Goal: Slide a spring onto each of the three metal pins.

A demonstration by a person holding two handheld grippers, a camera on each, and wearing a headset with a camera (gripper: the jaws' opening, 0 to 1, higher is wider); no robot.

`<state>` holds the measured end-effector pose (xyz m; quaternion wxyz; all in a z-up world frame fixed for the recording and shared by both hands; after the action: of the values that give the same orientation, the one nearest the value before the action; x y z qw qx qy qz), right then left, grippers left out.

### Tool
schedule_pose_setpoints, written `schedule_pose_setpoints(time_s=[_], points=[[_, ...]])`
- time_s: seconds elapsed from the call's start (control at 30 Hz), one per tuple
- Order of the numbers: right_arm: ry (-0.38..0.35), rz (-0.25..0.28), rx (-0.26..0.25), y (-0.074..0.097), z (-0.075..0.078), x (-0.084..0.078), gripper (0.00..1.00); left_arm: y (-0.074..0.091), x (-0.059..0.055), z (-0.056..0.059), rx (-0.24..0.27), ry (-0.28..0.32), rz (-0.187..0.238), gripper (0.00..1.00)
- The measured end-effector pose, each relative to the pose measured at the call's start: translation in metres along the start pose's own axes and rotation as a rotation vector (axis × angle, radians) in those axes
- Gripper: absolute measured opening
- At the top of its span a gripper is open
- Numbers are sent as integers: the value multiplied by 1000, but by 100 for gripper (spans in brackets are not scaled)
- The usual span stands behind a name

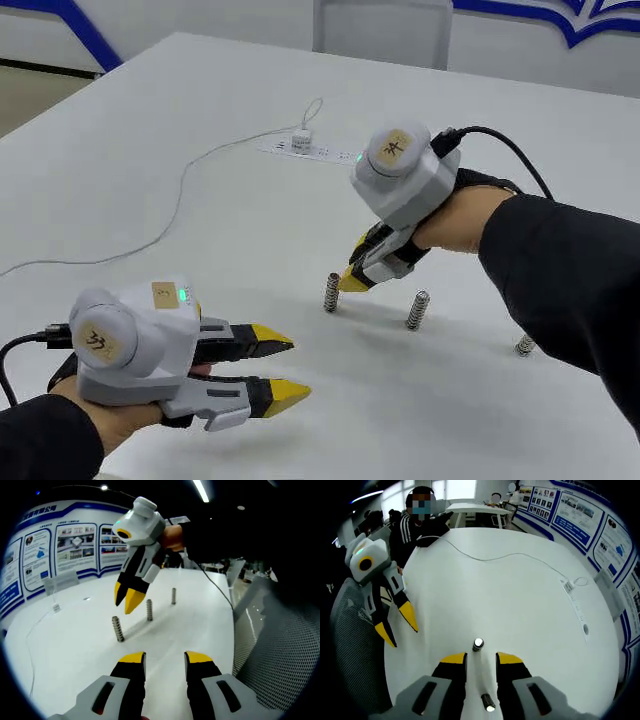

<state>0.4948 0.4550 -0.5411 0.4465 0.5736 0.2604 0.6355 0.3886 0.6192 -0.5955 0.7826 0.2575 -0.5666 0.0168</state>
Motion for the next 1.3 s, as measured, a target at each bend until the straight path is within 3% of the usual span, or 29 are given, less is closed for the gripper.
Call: schedule_pose_setpoints(time_s=[0.77,1.3], points=[[-69,158,-142,65,-31,-32,29,0,11,2,9,-17,9,34],[-155,227,-229,96,-52,-77,35,-2,11,3,15,-3,15,36]])
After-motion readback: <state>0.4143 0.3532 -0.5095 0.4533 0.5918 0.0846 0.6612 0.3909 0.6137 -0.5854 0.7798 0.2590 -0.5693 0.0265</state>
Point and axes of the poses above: the centre of the closed fingertips' face, and the gripper's own axes: y roughly backward along the fingers, z roughly to its right, x roughly out of its top, the point moved 9 cm from there along y, roughly backward along the fingers, and after that the axes turned 12 degrees about y, right-handed, at the moved point
